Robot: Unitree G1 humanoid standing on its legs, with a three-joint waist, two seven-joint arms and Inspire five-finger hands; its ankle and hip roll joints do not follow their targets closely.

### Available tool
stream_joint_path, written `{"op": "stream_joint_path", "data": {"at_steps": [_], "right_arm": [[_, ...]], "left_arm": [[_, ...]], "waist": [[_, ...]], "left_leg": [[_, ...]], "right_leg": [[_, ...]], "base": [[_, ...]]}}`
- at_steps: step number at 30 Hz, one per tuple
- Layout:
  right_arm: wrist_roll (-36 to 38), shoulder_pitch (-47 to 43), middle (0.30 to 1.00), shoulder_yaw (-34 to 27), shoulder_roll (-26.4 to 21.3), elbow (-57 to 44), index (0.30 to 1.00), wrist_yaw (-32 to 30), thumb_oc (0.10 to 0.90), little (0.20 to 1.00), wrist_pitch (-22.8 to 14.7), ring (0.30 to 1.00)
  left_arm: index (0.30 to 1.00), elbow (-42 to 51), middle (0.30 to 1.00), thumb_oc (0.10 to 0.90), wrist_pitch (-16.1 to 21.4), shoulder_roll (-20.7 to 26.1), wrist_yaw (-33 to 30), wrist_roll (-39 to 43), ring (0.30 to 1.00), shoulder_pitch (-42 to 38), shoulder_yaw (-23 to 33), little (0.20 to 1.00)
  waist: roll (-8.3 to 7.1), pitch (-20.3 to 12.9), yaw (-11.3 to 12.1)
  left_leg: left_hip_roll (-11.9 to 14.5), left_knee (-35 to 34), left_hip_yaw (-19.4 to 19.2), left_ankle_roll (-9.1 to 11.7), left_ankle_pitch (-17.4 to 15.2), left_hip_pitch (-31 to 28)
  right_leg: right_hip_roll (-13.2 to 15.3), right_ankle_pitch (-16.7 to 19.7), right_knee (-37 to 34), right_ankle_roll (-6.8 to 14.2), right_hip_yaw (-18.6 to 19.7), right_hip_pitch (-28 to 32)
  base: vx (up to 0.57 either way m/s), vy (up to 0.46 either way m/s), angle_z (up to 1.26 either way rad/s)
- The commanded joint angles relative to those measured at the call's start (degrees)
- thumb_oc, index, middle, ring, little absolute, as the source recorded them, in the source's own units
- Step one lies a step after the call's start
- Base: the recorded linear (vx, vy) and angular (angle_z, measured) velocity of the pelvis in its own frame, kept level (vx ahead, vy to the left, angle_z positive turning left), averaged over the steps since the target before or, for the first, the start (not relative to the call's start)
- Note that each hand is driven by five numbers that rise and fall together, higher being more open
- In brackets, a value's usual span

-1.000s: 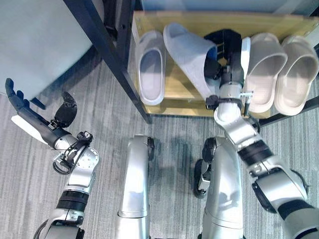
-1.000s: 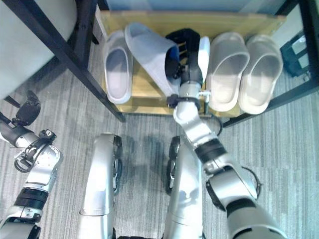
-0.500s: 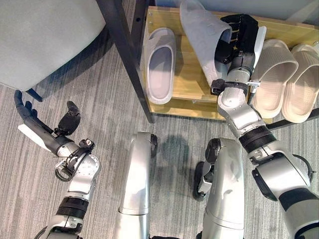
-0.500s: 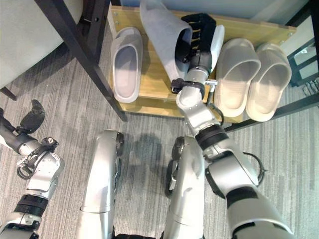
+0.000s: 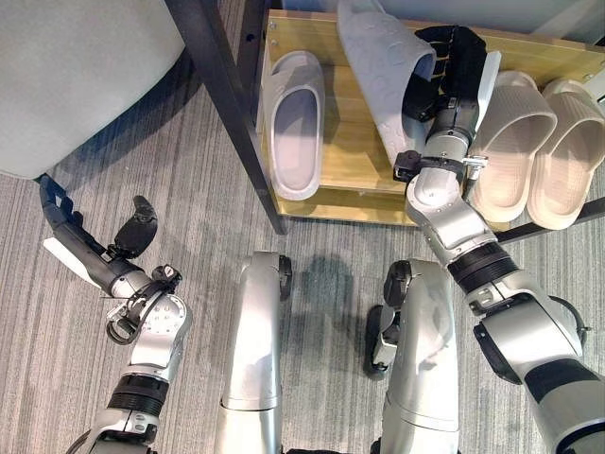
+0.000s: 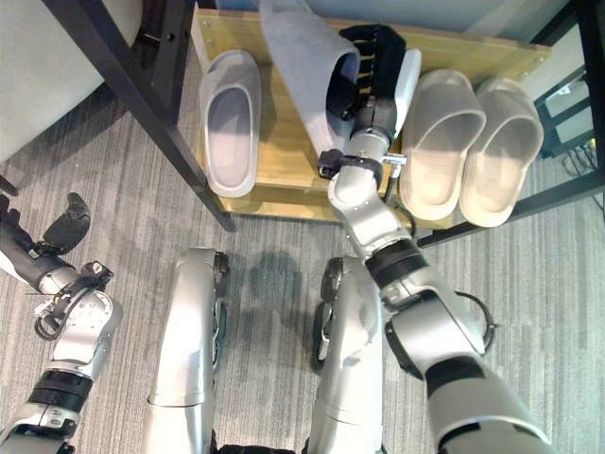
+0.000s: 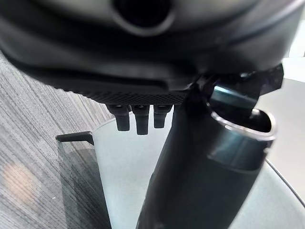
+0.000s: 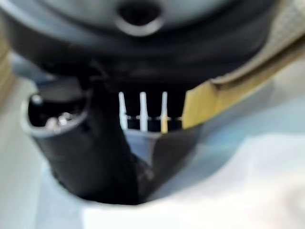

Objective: Arrange the slippers neatly on the shoe rack.

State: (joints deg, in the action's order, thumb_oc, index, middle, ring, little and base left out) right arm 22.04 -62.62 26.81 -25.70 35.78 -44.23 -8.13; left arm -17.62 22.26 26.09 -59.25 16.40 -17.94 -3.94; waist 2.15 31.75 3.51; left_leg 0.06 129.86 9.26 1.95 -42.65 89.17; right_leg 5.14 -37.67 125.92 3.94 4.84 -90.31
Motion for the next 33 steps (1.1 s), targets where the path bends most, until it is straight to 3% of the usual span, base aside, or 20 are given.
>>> {"op": "stream_joint_path", "data": {"at_steps": [1, 17, 24, 25, 26, 27, 28, 33], "right_arm": [[0.0, -5.9, 0.3, -3.2, 1.6, -3.8, 0.3, -1.4, 0.4, 0.3, -7.1, 0.3], [-3.6, -3.1, 0.3, -3.4, 4.2, -0.7, 0.3, -3.1, 0.4, 0.3, -3.1, 0.3], [-3.4, -2.9, 0.3, -4.0, 4.9, 0.3, 0.3, -3.9, 0.4, 0.3, -3.4, 0.3], [-3.2, -2.9, 0.446, -4.0, 4.9, 0.3, 0.446, -3.8, 0.497, 0.446, -3.5, 0.446], [-3.2, -2.9, 0.509, -3.9, 4.8, 0.2, 0.509, -3.7, 0.54, 0.509, -3.4, 0.509], [-3.1, -2.9, 0.811, -3.9, 4.8, 0.2, 0.811, -3.7, 0.74, 0.811, -3.4, 0.811], [-2.9, -3.0, 0.9, -3.8, 4.8, 0.2, 0.9, -3.7, 0.8, 0.9, -3.6, 0.9], [-3.5, -2.6, 0.9, -3.8, 5.1, 0.0, 0.9, -4.5, 0.8, 0.9, -3.2, 0.9]], "left_arm": [[0.9, 1.7, 0.9, 0.8, 5.4, 1.6, -0.7, -1.0, 0.9, -2.2, 1.6, 0.9], [0.9, -0.5, 0.9, 0.8, 4.7, 0.8, -0.8, -0.8, 0.9, -3.0, 1.4, 0.9], [0.9, -0.6, 0.9, 0.8, 4.3, 0.7, -1.0, -1.4, 0.9, -2.5, 1.7, 0.9], [0.9, -0.8, 0.9, 0.8, 4.4, 0.7, -1.0, -1.3, 0.9, -2.5, 1.8, 0.9], [0.9, -0.9, 0.9, 0.8, 4.4, 0.6, -0.9, -1.2, 0.9, -2.4, 1.8, 0.9], [0.9, -1.0, 0.9, 0.8, 4.4, 0.6, -0.9, -1.2, 0.9, -2.4, 1.8, 0.9], [0.9, -1.1, 0.9, 0.8, 4.3, 0.6, -0.8, -1.1, 0.9, -2.3, 1.7, 0.9], [0.9, -1.5, 0.9, 0.8, 3.2, 1.2, -1.8, -3.1, 0.9, -2.0, 1.5, 0.9]], "waist": [[-1.2, -2.0, 1.9], [-1.59, -2.0, 1.4], [-1.36, -2.0, 1.3], [-1.4, -2.0, 1.3], [-1.44, -2.0, 1.3], [-1.44, -2.0, 1.3], [-1.41, -2.0, 1.3], [-1.45, -2.0, 1.4]], "left_leg": [[0.0, 3.5, 0.5, -3.9, -3.3, 0.8], [-0.3, 3.4, 0.7, -3.6, -2.5, 0.8], [-0.4, 3.4, 0.5, -3.5, -2.4, 0.8], [-0.4, 3.4, 0.6, -3.4, -2.4, 0.8], [-0.4, 3.5, 0.5, -3.4, -2.4, 0.8], [-0.4, 3.5, 0.5, -3.4, -2.4, 0.8], [-0.5, 3.6, 0.6, -3.4, -2.3, 0.8], [-0.3, 3.5, 0.5, -3.4, -2.2, 0.8]], "right_leg": [[0.2, -1.8, 2.1, -5.9, -2.0, 0.4], [-0.1, -1.6, 2.3, -6.0, -1.8, 0.4], [-0.1, -1.6, 2.3, -6.1, -1.8, 0.4], [-0.1, -1.6, 2.3, -6.0, -1.8, 0.4], [-0.1, -1.5, 2.3, -6.1, -1.7, 0.4], [-0.1, -1.5, 2.3, -6.1, -1.7, 0.4], [0.0, -1.5, 2.4, -6.0, -1.8, 0.4], [0.1, -1.3, 2.4, -6.0, -1.9, 0.4]], "base": [[0.0, 0.0, 0.0], [0.0, 0.0, 0.0], [0.0, 0.0, 0.0], [0.0, 0.0, 0.0], [0.0, 0.0, 0.0], [0.0, 0.0, 0.0], [0.0, 0.0, 0.0], [0.0, 0.0, 0.0]]}}
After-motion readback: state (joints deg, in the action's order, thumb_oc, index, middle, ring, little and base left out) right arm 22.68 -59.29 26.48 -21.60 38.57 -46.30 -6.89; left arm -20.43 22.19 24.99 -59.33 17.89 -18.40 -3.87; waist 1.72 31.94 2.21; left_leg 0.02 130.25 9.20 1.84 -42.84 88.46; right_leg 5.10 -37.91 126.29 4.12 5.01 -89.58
